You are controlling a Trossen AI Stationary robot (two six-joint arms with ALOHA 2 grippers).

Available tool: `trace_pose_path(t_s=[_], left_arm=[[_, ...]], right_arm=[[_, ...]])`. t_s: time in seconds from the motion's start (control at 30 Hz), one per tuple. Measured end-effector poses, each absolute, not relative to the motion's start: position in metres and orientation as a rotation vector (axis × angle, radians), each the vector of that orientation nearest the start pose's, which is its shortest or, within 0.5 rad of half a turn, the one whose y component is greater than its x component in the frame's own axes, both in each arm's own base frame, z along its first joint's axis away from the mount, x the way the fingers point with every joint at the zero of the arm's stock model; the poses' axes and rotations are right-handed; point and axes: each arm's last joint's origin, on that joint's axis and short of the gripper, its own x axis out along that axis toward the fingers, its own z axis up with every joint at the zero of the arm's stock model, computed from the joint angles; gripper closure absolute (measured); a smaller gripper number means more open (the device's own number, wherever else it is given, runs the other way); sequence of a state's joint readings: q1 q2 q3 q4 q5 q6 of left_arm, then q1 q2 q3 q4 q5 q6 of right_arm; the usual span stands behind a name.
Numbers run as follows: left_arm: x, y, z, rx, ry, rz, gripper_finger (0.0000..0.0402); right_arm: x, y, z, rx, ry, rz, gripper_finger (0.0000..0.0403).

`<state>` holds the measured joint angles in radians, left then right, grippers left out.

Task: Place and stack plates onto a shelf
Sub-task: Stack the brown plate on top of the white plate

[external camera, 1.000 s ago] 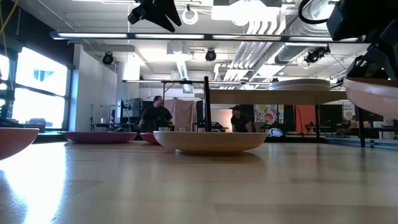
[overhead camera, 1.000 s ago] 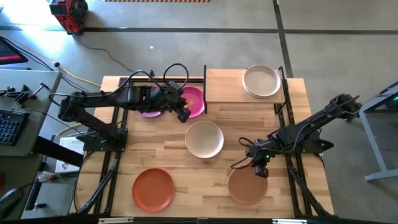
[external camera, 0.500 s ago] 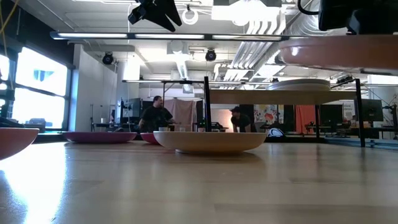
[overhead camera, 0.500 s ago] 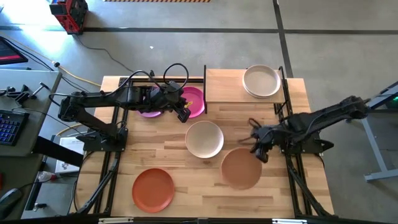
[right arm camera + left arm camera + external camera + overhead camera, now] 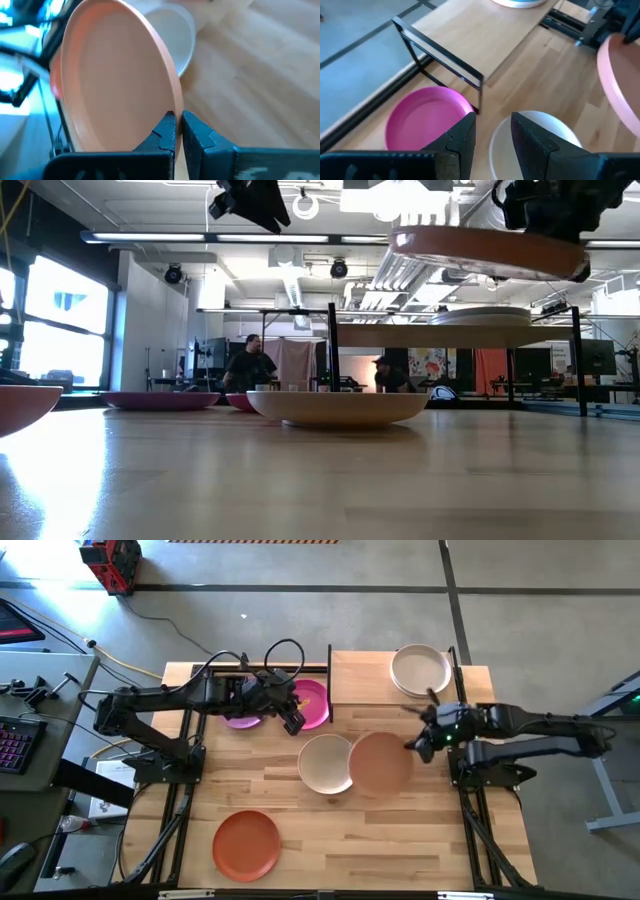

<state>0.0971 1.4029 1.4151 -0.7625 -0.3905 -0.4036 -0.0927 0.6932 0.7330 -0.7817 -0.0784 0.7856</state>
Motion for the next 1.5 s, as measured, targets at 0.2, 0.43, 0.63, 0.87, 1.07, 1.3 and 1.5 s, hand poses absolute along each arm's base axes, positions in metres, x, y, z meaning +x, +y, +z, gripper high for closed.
trace_pose_path(t_s=[0.2, 0.43, 0.63, 0.87, 1.07, 1.3, 1.5], left_arm=[[0.284, 0.056, 0.362, -0.172, 0.669, 0.636, 0.0289], [0.278, 0.082, 0.363, -0.070, 0.709, 0.675, 0.0289], [0.270, 0.106, 0.363, -0.003, 0.749, 0.722, 0.0289], [0.262, 0.130, 0.365, 0.051, 0.756, 0.762, 0.0289], [0.255, 0.146, 0.368, 0.099, 0.756, 0.792, 0.0289], [0.247, 0.160, 0.368, 0.121, 0.782, 0.826, 0.0289], [0.242, 0.167, 0.368, 0.135, 0.799, 0.839, 0.0289]], right_arm=[[0.124, -0.031, 0.282, 0.869, 0.568, -0.435, 0.0403], [0.120, -0.055, 0.288, 0.930, 0.414, -0.600, 0.0403], [0.103, -0.070, 0.319, 0.933, 0.294, -0.779, 0.0403], [0.078, -0.076, 0.356, 0.939, 0.241, -0.970, 0.0403], [0.069, -0.085, 0.371, 0.964, 0.232, -1.087, 0.0403], [0.062, -0.109, 0.365, 1.023, 0.257, -1.162, 0.0403], [0.053, -0.133, 0.357, 1.141, 0.272, -1.155, 0.0403]])
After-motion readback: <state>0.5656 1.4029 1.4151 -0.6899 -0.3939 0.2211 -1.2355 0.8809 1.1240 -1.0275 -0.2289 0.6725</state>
